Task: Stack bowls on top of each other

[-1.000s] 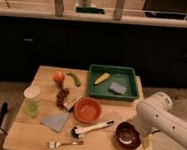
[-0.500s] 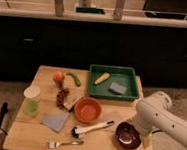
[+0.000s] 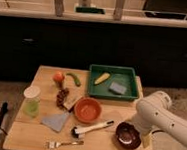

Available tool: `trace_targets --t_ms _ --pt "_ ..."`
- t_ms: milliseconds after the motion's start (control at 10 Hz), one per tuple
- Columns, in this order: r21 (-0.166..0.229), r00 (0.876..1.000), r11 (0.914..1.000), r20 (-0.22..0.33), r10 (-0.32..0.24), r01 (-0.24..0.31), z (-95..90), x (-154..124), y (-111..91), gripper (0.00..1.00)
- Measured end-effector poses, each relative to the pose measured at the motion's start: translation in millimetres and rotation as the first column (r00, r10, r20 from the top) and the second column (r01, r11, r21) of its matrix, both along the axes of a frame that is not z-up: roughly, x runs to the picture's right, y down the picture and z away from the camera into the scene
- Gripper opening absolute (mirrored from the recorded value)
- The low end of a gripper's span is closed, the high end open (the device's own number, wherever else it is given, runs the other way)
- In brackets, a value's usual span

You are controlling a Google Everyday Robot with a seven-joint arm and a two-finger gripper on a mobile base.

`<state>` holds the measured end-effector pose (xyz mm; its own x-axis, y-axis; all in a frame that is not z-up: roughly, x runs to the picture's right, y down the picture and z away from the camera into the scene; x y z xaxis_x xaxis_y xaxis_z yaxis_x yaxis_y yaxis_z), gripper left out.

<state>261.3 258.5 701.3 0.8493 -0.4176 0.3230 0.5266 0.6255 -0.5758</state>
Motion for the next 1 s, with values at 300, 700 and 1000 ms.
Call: trace_targets --t_ms 300,700,1000 --pt "0.007 1.000 1.0000 0.025 0.006 -0.006 -7.4 8.7 11.9 0.80" --pt "0.029 0.997 0.9995 0.073 -0.014 0.012 3.6 11.6 35.7 0.80" --pt "0.046 0.995 0.9987 0.098 -0.026 0.022 15.3 17.0 47.8 0.76"
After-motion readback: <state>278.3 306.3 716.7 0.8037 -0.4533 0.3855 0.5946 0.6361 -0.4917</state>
